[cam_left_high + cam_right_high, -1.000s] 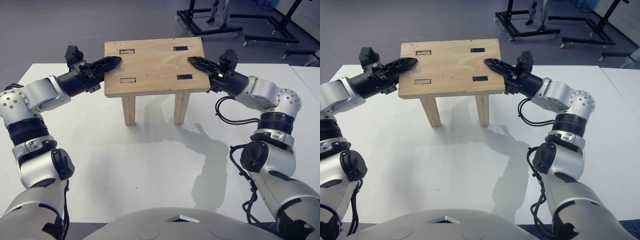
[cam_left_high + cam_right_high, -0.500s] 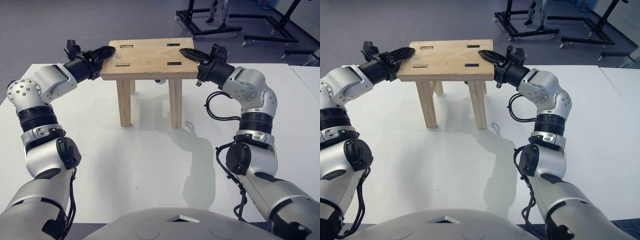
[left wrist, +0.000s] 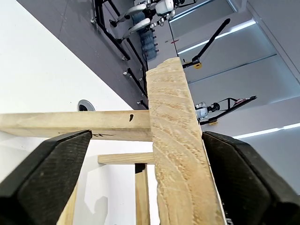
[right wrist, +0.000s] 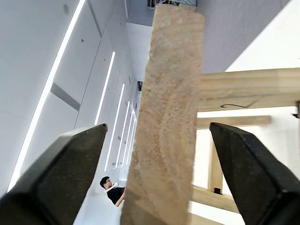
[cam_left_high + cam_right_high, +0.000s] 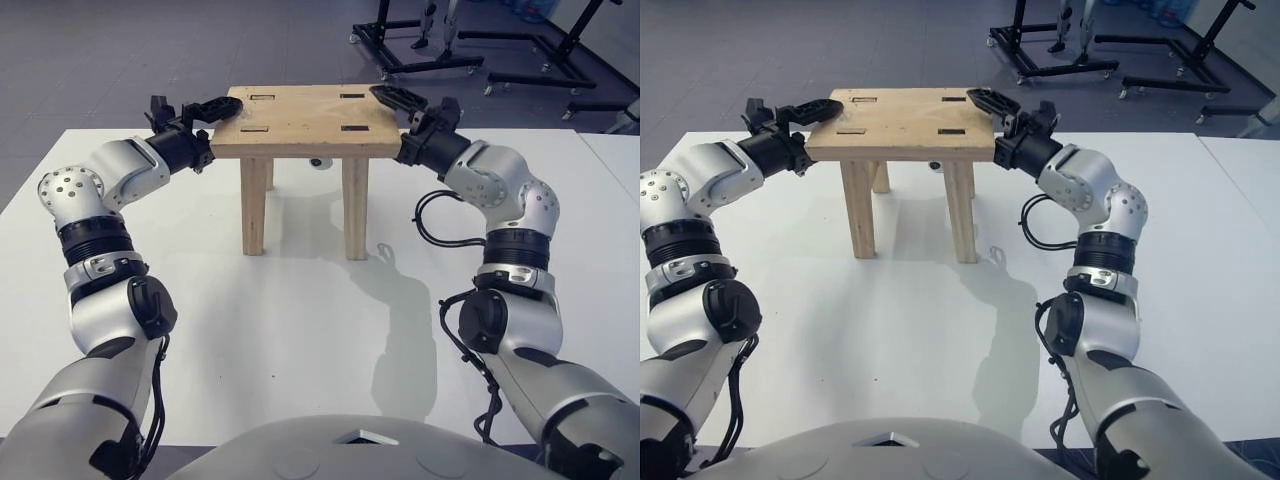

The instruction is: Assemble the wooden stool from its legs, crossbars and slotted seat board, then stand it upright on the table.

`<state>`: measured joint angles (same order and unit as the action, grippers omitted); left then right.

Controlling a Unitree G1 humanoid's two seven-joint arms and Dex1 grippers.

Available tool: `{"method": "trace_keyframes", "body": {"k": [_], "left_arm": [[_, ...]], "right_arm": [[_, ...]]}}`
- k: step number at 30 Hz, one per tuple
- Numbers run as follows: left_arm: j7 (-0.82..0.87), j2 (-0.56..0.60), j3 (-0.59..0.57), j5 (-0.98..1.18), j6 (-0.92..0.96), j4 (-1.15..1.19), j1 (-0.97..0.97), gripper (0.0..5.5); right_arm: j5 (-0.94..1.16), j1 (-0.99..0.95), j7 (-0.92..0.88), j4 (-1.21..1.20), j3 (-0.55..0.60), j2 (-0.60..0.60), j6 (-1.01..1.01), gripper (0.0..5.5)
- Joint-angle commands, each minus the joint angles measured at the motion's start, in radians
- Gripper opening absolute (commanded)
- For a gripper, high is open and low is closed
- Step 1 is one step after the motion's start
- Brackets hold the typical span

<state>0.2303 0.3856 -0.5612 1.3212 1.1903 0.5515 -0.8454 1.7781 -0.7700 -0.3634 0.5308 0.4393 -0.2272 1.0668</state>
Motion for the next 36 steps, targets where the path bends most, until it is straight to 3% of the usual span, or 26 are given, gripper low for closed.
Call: {"method": "trace_keyframes", "body": {"k": [1, 5, 11, 14, 16, 18, 20, 24, 36], "left_arm": [[0.053, -0.023, -0.010, -0.041, 0.011, 0.041, 0.013, 4.99], [0.068, -0.018, -0.065, -0.031, -0.028, 0.075, -0.008, 5.40], [0.074, 0.004, -0.140, -0.028, -0.110, 0.120, -0.057, 5.40], [0.026, 0.078, -0.142, -0.098, -0.168, 0.145, -0.033, 5.40], [-0.077, 0.188, -0.089, -0.252, -0.294, 0.159, 0.014, 5.40], [-0.246, 0.341, 0.165, -0.624, -0.614, -0.013, 0.130, 5.40], [-0.289, 0.392, 0.306, -0.859, -0.839, -0.174, 0.215, 5.40], [-0.194, 0.315, 0.294, -1.008, -0.994, -0.348, 0.332, 5.40], [-0.225, 0.259, 0.228, -1.093, -1.038, -0.328, 0.338, 5.40]], "right_arm": [[-0.035, 0.010, 0.036, 0.038, 0.000, 0.001, 0.031, 4.79], [-0.060, -0.023, 0.090, 0.073, 0.033, -0.036, 0.024, 5.36], [-0.139, -0.101, 0.181, 0.165, 0.094, -0.138, 0.008, 5.36], [-0.228, -0.124, 0.258, 0.209, 0.108, -0.221, -0.006, 5.36], [-0.407, -0.110, 0.374, 0.211, 0.049, -0.326, -0.085, 5.36], [-0.813, -0.052, 0.464, 0.124, -0.133, -0.429, -0.451, 5.36], [-1.179, 0.020, 0.374, 0.003, -0.288, -0.464, -0.777, 5.36], [-1.455, 0.021, 0.158, -0.075, -0.351, -0.339, -0.986, 5.36], [-1.598, -0.053, 0.195, 0.033, -0.271, -0.251, -1.093, 5.36]]}}
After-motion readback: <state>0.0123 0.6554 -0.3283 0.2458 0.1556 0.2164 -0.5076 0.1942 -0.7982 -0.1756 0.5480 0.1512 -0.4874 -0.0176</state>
